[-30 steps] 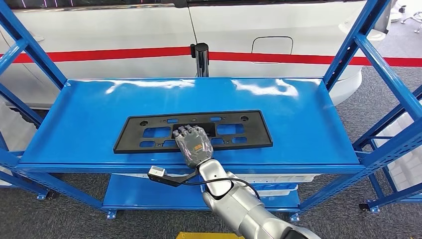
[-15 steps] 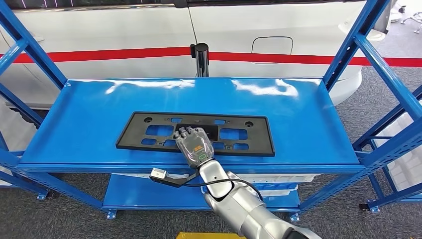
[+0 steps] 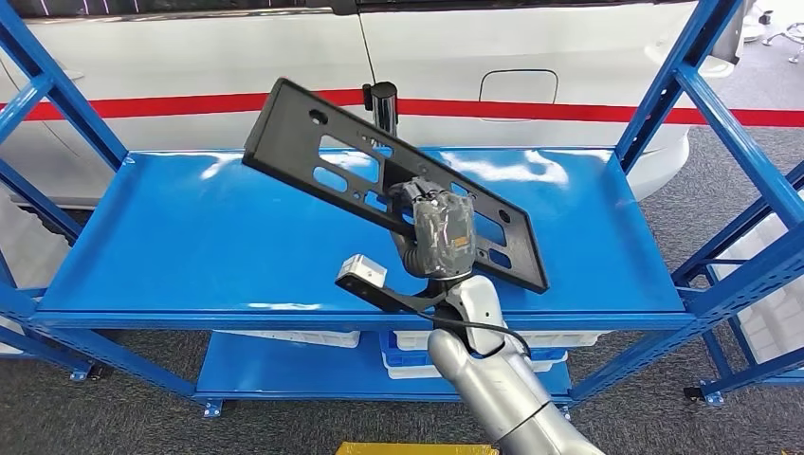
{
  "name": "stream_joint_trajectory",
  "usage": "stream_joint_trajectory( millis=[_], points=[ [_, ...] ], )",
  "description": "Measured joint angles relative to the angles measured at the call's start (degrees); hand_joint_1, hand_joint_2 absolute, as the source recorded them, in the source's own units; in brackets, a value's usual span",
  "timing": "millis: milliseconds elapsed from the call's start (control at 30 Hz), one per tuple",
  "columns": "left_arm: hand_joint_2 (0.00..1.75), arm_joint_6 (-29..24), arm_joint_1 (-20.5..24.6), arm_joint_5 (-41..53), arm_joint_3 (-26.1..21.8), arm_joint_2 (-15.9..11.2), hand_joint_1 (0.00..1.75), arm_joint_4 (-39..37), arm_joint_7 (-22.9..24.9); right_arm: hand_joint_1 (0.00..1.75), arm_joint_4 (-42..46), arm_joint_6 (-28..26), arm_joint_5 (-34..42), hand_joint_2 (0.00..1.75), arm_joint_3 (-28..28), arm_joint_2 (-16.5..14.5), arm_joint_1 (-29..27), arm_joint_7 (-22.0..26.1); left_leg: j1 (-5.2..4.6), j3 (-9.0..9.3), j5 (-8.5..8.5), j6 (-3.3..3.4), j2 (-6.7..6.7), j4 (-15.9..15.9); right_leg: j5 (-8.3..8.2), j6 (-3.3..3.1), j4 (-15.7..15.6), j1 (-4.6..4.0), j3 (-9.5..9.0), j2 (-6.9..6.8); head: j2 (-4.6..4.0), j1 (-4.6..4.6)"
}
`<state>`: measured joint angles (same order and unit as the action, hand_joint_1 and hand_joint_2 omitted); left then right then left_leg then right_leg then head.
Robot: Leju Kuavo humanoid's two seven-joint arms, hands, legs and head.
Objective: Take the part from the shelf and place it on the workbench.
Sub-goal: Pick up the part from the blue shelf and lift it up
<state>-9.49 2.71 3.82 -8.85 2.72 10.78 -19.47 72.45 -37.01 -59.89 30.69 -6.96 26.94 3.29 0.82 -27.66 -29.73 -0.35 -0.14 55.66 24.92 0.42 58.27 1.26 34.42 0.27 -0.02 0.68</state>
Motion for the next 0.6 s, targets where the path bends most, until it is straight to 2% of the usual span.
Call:
stream_joint_trajectory(
  millis=[67, 200, 333, 467, 600],
  points=[
    [0.0, 0.2, 0.0, 0.2, 0.0, -0.2, 0.0, 0.0, -0.2, 1.75, 3.9, 0.9, 5.1, 1.75, -0.9, 0.6, -0.4, 1.8, 0.0, 0.0, 0.0, 0.0, 0.0, 0.0, 0.0, 0.0, 0.0, 0.0, 0.0, 0.0, 0.0, 0.01],
    [0.0, 0.4, -0.1, 0.7, 0.2, -0.3, 0.0, 0.0, -0.8, 1.75, 10.4, 2.8, 20.0, 1.75, -2.0, 1.9, -0.8, 6.7, 0.0, 0.0, 0.0, 0.0, -0.01, 0.0, 0.0, 0.0, 0.0, 0.0, 0.01, 0.0, 0.0, 0.01],
    [0.0, 1.3, -0.1, 1.2, 0.4, -0.4, 0.0, 0.0, -1.6, 1.75, 14.3, 3.2, 25.1, 1.75, -2.9, 3.2, -1.0, 8.6, 0.0, 0.01, 0.0, 0.0, 0.0, 0.0, 0.0, 0.0, 0.0, 0.0, 0.01, 0.0, 0.0, 0.01],
    [1.75, 3.5, -0.1, 1.7, 1.1, -0.4, 0.0, 0.0, -3.5, 1.75, 17.5, 5.7, 36.8, 1.75, -3.5, 4.7, -1.7, 11.6, -0.03, -0.01, 0.0, 0.0, -0.02, 0.0, 0.0, 0.0, 0.0, 0.01, 0.0, -0.02, 0.0, 0.0],
    [1.75, 3.7, -0.1, 1.7, 1.2, -0.4, 0.0, 0.0, -3.8, 1.75, 18.2, 6.6, 39.6, 1.75, -3.7, 5.1, -1.8, 12.2, -0.03, -0.02, 0.0, 0.0, -0.03, 0.0, 0.0, 0.0, 0.0, 0.01, 0.0, -0.02, 0.0, 0.0]
  ],
)
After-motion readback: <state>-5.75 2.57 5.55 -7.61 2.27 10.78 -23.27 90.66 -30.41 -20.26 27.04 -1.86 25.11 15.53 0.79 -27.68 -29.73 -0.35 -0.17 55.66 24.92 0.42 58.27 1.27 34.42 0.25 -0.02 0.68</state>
